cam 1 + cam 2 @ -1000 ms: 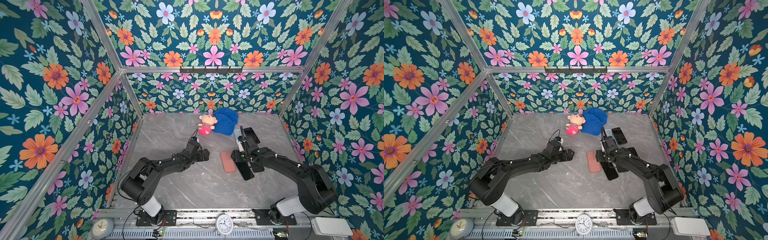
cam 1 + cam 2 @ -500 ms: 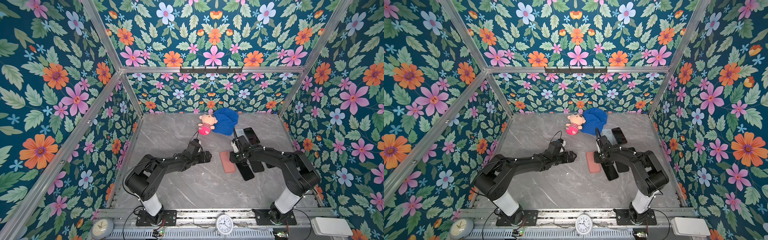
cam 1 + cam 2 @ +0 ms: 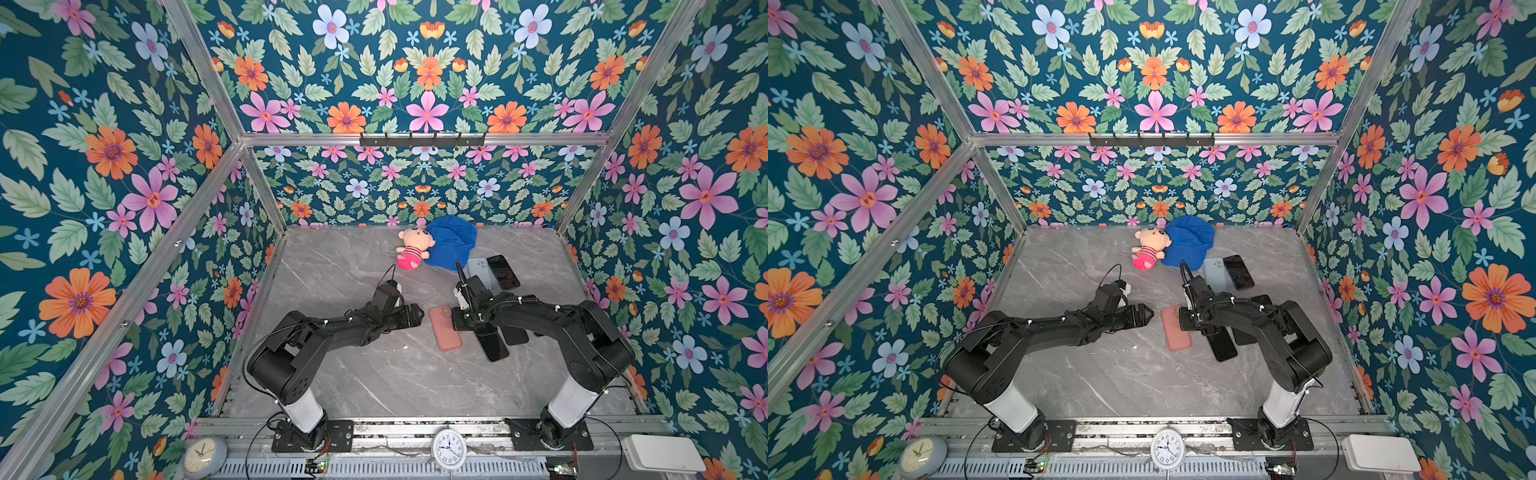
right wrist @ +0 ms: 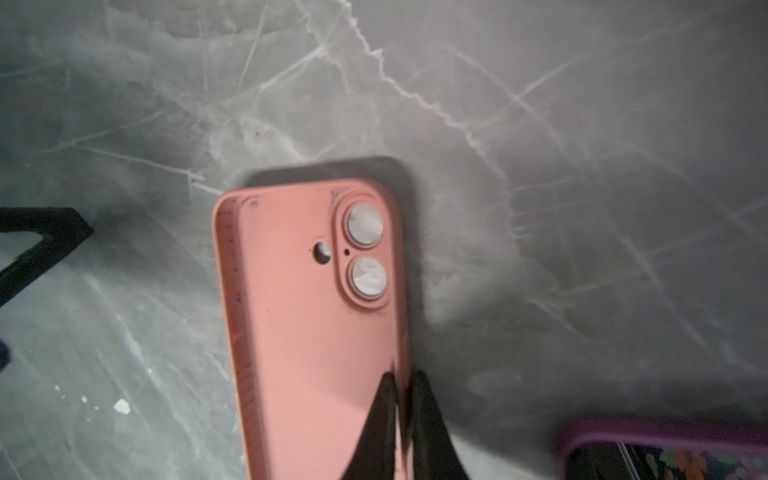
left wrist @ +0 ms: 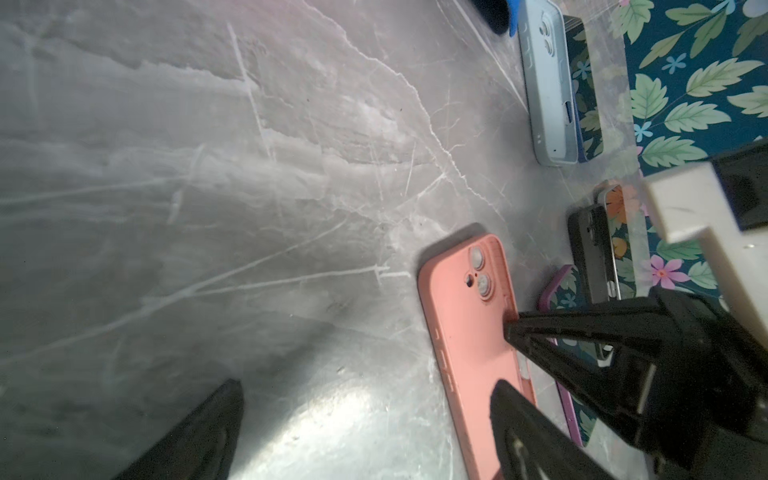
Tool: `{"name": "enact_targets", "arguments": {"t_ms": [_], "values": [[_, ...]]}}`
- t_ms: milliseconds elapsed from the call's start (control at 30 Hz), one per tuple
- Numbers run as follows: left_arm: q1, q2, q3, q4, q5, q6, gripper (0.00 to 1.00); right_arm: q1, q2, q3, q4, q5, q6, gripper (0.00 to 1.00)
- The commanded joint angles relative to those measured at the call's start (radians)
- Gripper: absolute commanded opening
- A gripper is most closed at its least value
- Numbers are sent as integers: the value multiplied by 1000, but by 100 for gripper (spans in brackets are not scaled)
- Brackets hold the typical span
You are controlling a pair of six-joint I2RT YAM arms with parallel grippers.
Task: Put the phone into the phone case
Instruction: 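Move the left gripper toward the pink case while the right gripper reaches the purple-framed phone, then lower the right gripper and grasp the purple-framed phone by its edge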
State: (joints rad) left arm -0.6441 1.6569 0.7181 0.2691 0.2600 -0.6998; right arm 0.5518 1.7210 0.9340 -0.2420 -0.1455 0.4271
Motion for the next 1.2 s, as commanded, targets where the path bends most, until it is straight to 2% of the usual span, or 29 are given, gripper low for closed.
{"name": "enact_targets", "arguments": {"t_ms": [0,467,733,933,1033,1167], "values": [[-1,-18,-23,0,0,-11,94,29,-16,2,-14,17,28,11],[0,-79,-112,52,19,-44,94,136,7,2,1,3,51,14],[0,-83,-123,66,78,-82,86,144,16,8,12,5,53,19],[-1,-104,-124,41,84,-78,86,144,-17,23,-23,9,49,23],[-3,-108,-109,32,130,-86,86,145,-105,29,-126,90,21,28],[-6,-95,-41,-36,166,-56,86,116,-215,15,-274,190,-25,44]]}}
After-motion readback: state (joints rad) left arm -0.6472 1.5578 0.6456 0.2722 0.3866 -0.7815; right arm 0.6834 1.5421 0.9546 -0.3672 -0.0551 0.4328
